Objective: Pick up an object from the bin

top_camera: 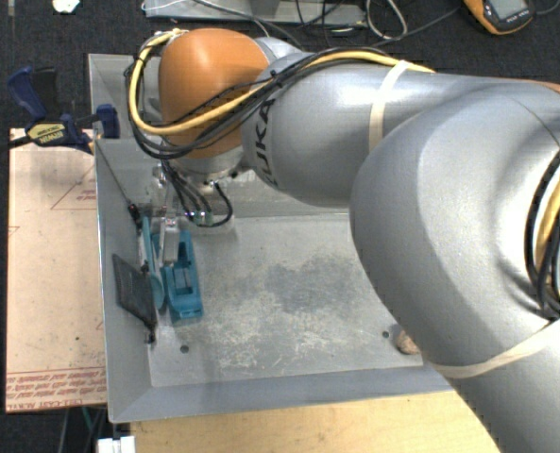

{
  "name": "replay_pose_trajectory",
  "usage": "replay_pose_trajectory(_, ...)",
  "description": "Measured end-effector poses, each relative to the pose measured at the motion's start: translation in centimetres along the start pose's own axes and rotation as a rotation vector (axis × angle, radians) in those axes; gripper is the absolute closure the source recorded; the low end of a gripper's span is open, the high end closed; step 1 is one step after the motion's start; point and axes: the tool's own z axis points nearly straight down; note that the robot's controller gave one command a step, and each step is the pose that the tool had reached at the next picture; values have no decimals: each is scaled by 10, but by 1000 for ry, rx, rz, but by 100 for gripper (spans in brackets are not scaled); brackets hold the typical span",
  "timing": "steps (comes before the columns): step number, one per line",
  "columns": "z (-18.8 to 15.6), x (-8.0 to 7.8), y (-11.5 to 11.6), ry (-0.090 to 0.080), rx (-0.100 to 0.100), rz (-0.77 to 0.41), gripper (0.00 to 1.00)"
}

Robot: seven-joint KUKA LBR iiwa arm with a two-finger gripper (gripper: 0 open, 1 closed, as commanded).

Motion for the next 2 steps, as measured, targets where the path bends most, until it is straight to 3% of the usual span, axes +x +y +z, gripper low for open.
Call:
replay_pose_trajectory(1,-6,-2,-1,-7,-2,3,0)
replay_pose_trajectory(2,47,44,-37,-31,-9,-333,0)
